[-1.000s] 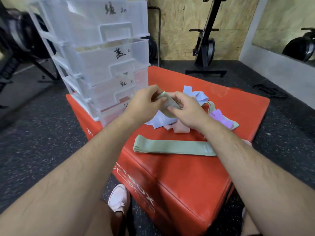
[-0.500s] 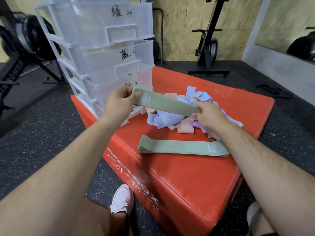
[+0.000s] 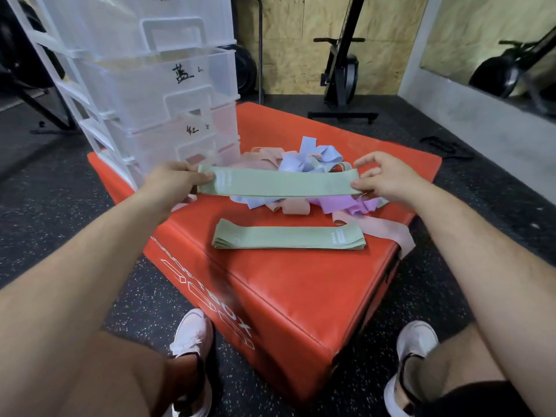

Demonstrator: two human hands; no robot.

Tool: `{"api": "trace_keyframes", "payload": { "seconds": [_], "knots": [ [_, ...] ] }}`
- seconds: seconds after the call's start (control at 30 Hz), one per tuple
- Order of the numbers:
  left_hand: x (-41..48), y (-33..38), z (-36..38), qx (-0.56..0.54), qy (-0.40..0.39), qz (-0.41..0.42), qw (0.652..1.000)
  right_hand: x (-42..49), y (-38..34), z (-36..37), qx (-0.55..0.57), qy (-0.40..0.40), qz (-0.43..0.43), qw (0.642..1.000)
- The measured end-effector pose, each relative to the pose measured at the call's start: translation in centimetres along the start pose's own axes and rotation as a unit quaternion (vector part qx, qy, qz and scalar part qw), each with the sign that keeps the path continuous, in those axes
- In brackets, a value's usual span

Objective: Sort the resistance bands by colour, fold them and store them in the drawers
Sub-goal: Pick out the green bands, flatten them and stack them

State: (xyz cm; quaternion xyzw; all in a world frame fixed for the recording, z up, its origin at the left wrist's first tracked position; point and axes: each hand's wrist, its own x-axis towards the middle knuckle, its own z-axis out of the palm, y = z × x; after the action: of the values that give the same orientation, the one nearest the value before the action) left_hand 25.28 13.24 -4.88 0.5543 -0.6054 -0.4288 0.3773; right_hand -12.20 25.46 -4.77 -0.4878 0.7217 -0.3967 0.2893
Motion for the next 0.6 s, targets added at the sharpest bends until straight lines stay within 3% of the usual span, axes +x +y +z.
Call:
{"api": "trace_keyframes", "payload": {
  "seconds": [0.17, 0.37, 0.6],
  "knots": [
    [-1.8, -1.8, 1.5, 0.075, -0.029, -0.017, 0.997, -2.6, 1.5, -0.2, -0.06, -0.045, 0.025, 0.997],
    [-2.6, -4.0, 3.1, 0.126, -0.026, -0.031, 0.991, -4.1, 3.1, 1.5, -0.181, -0.053, 0.007, 0.982],
    [-2.8, -5.9, 4.0, 0.223, -0.026, -0.013, 0.974, -4.1, 4.3, 2.2, -0.247, -0.056, 0.01, 0.967]
  ]
}}
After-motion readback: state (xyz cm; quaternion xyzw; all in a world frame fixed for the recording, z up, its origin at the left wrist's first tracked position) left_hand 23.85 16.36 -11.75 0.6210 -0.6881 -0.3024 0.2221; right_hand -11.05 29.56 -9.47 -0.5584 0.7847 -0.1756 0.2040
